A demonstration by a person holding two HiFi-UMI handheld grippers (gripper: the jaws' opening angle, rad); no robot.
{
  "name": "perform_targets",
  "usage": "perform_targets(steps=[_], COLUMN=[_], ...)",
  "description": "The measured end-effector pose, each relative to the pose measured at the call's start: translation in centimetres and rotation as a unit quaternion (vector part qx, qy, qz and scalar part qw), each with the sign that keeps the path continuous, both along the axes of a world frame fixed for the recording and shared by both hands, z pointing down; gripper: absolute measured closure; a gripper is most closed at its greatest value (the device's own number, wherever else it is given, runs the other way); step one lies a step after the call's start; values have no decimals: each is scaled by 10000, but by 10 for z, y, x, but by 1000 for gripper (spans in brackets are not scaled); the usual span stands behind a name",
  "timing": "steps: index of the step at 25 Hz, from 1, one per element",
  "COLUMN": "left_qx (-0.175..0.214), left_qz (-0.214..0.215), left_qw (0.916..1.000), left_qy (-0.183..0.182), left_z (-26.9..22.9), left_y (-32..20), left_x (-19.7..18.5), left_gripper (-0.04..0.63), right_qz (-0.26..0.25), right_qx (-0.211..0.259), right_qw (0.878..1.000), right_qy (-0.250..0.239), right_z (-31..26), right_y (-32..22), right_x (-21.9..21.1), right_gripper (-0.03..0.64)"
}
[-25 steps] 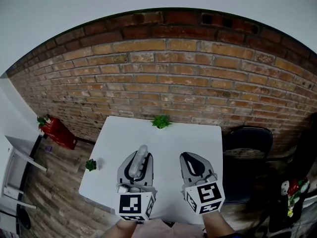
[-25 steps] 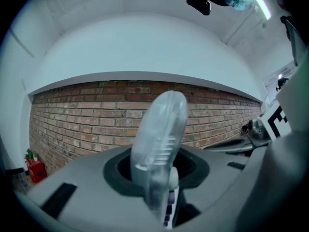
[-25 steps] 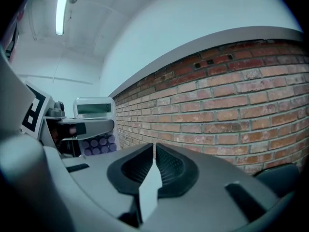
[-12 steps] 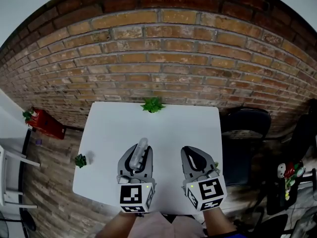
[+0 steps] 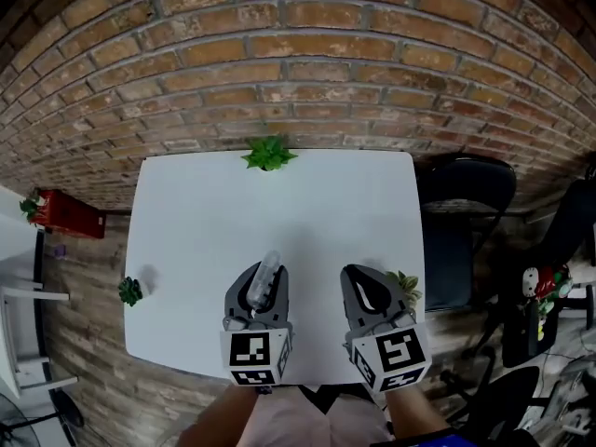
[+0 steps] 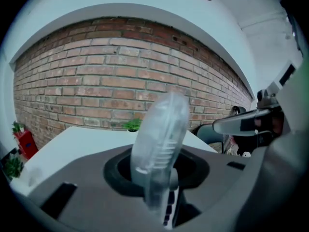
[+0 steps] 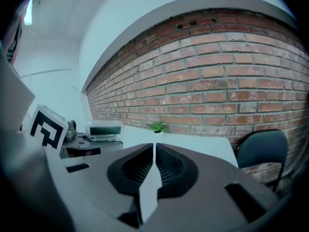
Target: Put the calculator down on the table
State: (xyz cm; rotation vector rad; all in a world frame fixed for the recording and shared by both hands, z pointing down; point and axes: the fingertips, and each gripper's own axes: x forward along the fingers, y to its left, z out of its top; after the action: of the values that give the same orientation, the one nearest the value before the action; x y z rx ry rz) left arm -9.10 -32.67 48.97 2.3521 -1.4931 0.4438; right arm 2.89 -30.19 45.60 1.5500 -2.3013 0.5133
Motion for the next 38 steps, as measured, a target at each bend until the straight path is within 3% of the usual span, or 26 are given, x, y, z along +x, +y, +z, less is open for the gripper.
perform_targets(steps=[9, 18, 27, 33, 36, 38], left_qx=[-1049, -1594, -1896, -2126, -2268, -2334], left_qz=[296, 473, 514, 588, 712, 751], left_qw=[9939, 9861, 9804, 9753, 9713, 9695], left_qy=[-169, -45, -151, -58, -57, -41], left_z=[70, 89, 103, 114, 121, 125], left_y=[5, -12, -25, -27, -24, -22], left_x=[10, 15, 16, 14, 17, 17], left_gripper=[459, 453, 430, 385, 288, 270], right_qz=[117, 266, 374, 415, 362, 358], right_qx=[-477, -543, -482, -494, -472, -474], right_qw=[9988, 9981, 9980, 9978, 9981, 9981], right_qy=[-71, -147, -166, -171, -153, -146], right_z=[47, 54, 47, 48, 47, 47], right_y=[3, -3, -11, -16, -19, -21], right_x=[4, 12, 16, 13, 9, 7], right_gripper=[600, 601, 603, 604, 604, 604])
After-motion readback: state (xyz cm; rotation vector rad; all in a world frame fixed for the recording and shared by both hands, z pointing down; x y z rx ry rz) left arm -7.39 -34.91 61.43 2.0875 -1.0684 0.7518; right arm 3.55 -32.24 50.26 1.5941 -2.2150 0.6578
